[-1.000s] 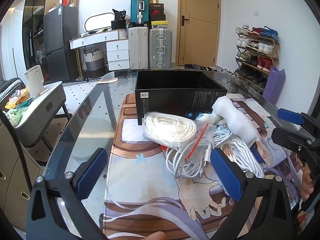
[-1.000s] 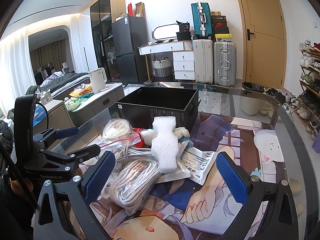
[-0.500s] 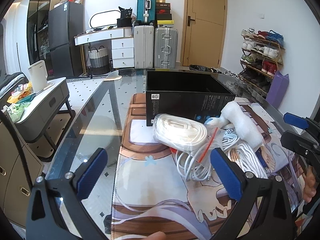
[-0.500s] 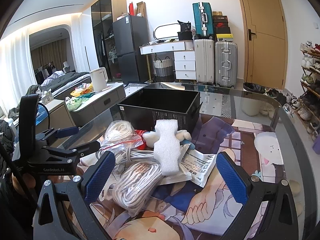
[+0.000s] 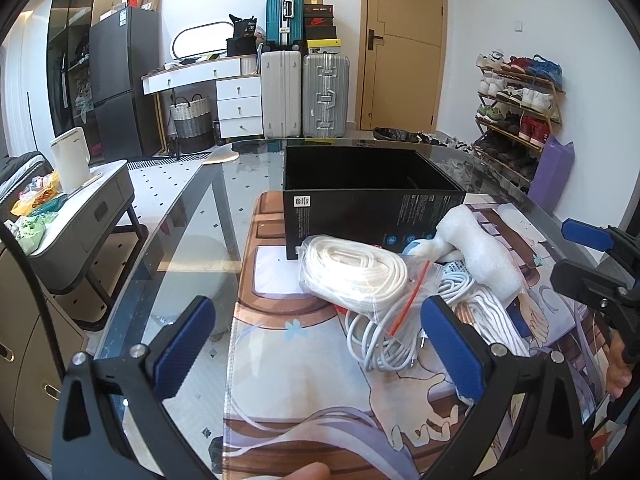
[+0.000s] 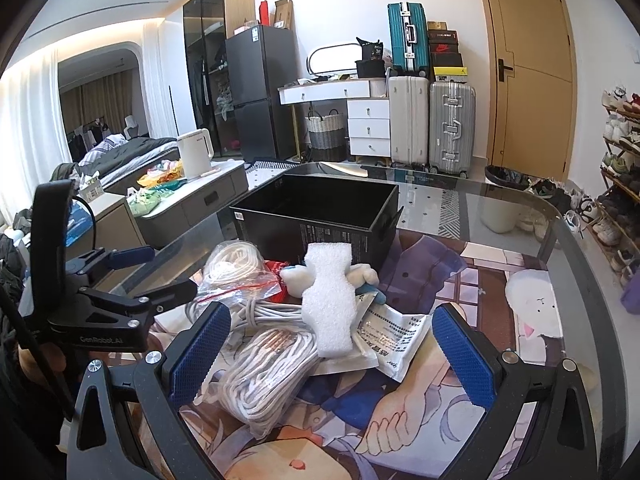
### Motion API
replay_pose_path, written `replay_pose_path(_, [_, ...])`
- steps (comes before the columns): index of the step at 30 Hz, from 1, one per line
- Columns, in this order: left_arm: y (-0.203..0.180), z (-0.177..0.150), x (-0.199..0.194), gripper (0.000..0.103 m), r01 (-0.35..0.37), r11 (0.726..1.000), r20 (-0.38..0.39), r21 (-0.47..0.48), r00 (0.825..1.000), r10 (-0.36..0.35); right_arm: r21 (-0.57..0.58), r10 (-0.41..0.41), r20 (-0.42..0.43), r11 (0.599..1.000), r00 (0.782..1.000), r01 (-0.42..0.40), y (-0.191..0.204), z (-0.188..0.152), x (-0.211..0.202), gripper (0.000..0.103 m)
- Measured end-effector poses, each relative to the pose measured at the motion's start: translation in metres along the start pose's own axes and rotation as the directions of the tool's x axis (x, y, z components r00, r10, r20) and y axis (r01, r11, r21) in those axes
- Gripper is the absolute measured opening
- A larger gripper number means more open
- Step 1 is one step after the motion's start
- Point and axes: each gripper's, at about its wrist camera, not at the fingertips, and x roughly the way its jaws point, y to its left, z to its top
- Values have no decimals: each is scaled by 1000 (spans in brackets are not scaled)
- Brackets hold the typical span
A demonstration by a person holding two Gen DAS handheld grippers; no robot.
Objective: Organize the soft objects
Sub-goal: 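Grasp the white foam block with the right gripper while the left grasps the bagged white cable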
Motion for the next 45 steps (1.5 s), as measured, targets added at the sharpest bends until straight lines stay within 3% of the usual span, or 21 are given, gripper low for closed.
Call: replay_pose_path(45, [-13, 24, 53, 103, 74, 996, -152, 51, 986, -66, -44, 5, -150, 999, 989, -11, -10, 12, 62, 102])
